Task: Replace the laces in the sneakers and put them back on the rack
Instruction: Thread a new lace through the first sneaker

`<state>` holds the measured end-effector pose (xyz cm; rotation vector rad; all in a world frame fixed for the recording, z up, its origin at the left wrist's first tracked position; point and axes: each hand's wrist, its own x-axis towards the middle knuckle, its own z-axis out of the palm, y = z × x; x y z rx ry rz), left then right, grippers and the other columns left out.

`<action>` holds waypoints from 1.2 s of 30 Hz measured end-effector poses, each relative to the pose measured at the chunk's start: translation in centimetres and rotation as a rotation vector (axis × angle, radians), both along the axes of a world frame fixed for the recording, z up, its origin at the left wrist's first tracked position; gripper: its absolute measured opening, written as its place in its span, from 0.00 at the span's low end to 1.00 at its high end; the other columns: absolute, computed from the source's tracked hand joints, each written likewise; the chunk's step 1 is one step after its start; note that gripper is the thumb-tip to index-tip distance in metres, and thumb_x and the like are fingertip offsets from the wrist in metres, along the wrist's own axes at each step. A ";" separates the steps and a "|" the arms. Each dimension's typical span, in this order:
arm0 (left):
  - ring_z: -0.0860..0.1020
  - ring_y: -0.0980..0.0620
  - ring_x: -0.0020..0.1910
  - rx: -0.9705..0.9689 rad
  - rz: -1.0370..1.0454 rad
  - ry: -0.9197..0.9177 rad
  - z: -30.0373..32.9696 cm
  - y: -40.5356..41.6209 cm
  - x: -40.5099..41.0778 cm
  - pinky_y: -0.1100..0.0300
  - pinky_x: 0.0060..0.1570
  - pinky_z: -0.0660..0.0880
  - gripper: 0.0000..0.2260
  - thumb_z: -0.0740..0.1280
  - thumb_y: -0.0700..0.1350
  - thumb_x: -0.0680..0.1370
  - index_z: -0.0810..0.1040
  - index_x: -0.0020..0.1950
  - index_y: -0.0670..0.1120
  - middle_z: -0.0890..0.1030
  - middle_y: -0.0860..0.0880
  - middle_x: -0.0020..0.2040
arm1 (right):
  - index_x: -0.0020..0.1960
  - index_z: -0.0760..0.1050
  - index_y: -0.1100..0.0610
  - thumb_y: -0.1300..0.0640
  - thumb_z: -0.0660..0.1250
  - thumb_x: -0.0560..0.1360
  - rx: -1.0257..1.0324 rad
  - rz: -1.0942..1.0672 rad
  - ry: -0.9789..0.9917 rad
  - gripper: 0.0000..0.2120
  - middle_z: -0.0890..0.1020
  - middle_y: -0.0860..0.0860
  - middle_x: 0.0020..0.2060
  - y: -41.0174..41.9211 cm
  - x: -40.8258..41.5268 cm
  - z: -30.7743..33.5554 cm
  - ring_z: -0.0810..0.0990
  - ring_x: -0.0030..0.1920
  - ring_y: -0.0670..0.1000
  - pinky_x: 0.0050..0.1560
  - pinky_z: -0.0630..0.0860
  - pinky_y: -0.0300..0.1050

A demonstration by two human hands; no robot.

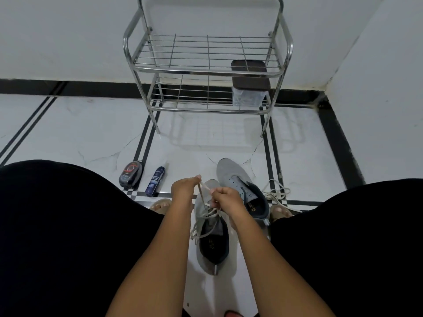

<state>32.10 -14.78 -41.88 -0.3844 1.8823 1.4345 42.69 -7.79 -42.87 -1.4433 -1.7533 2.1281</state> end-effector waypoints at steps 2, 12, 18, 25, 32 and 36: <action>0.71 0.49 0.39 0.060 0.140 -0.076 -0.1 -0.6 0.1 0.59 0.29 0.64 0.09 0.71 0.45 0.76 0.77 0.49 0.40 0.73 0.47 0.48 | 0.46 0.77 0.59 0.60 0.66 0.77 0.030 0.020 -0.035 0.03 0.78 0.51 0.32 1.3 0.3 0.4 0.74 0.26 0.45 0.30 0.74 0.35; 0.67 0.38 0.71 -0.172 0.308 -0.096 -4.7 -3.1 -0.2 0.46 0.68 0.68 0.30 0.65 0.50 0.78 0.60 0.75 0.38 0.65 0.38 0.73 | 0.59 0.79 0.54 0.66 0.59 0.73 0.631 0.483 -0.465 0.19 0.79 0.55 0.57 4.9 0.6 1.0 0.78 0.55 0.59 0.54 0.77 0.48; 0.74 0.45 0.62 -0.186 -0.422 0.288 -3.4 -0.4 1.2 0.54 0.59 0.71 0.16 0.55 0.45 0.83 0.71 0.68 0.43 0.75 0.42 0.66 | 0.45 0.77 0.51 0.62 0.63 0.76 0.668 0.498 -0.306 0.08 0.82 0.53 0.49 2.7 -1.2 0.1 0.80 0.52 0.54 0.53 0.78 0.49; 0.72 0.51 0.45 -0.135 -0.665 0.292 -4.7 -1.4 2.0 0.59 0.41 0.66 0.12 0.59 0.46 0.82 0.81 0.48 0.43 0.76 0.49 0.42 | 0.45 0.79 0.52 0.58 0.67 0.76 0.779 0.445 -0.452 0.03 0.80 0.53 0.53 4.4 -0.6 -0.6 0.79 0.50 0.55 0.48 0.75 0.43; 0.77 0.47 0.57 -0.284 -0.794 0.376 -6.3 -1.3 1.2 0.54 0.57 0.73 0.12 0.58 0.46 0.81 0.77 0.61 0.49 0.80 0.47 0.57 | 0.53 0.83 0.55 0.69 0.62 0.73 0.634 0.537 -0.481 0.17 0.80 0.50 0.51 4.2 -0.6 -1.0 0.79 0.56 0.55 0.54 0.77 0.45; 0.80 0.51 0.53 -0.032 -0.768 0.303 -6.4 -0.6 2.4 0.58 0.55 0.73 0.09 0.64 0.43 0.80 0.81 0.57 0.50 0.83 0.48 0.51 | 0.52 0.77 0.55 0.64 0.65 0.74 0.634 0.489 -0.419 0.09 0.82 0.54 0.51 3.4 -0.8 -1.8 0.78 0.56 0.56 0.56 0.75 0.49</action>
